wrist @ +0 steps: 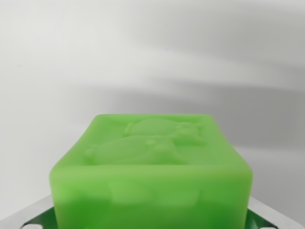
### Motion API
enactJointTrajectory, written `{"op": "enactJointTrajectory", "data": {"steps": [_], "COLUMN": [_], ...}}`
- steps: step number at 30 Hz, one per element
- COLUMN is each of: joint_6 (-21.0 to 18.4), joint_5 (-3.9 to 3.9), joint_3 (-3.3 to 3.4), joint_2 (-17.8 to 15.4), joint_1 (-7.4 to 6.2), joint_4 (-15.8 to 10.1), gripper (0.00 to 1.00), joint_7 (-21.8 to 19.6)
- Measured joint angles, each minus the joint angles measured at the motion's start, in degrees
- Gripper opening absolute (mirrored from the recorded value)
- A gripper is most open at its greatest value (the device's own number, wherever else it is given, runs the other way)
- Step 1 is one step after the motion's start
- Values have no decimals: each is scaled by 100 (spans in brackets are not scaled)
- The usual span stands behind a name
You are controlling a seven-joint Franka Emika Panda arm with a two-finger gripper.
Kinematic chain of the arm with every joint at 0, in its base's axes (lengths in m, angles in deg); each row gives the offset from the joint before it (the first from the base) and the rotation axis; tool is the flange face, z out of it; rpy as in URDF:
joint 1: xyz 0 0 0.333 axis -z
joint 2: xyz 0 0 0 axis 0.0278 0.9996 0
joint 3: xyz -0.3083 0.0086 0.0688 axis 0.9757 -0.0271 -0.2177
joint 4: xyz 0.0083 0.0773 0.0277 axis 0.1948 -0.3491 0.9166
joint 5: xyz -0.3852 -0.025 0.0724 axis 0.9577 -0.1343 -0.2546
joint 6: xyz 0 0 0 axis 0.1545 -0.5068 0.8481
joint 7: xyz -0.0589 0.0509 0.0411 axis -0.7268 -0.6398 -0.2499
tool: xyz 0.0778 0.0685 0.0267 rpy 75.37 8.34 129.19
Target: Stack cube
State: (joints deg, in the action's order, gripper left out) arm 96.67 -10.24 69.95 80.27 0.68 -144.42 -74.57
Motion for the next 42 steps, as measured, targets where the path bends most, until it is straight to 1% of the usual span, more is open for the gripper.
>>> {"op": "enactJointTrajectory", "data": {"steps": [16,24,31,33,39,42], "joint_6": [139,196,256,357,752,891], "joint_5": [0,0,-1,-1,0,3], "joint_3": [-42,-81,-133,-136,-136,-135], "joint_2": [-373,-555,-693,-621,-145,-9], "joint_1": [-113,-157,-184,-186,-186,-186], "joint_4": [-514,-753,-933,-940,-925,-919], "gripper": [0,0,0,0,0,0], "joint_7": [-661,-981,-1230,-1245,-1262,-1270]}}
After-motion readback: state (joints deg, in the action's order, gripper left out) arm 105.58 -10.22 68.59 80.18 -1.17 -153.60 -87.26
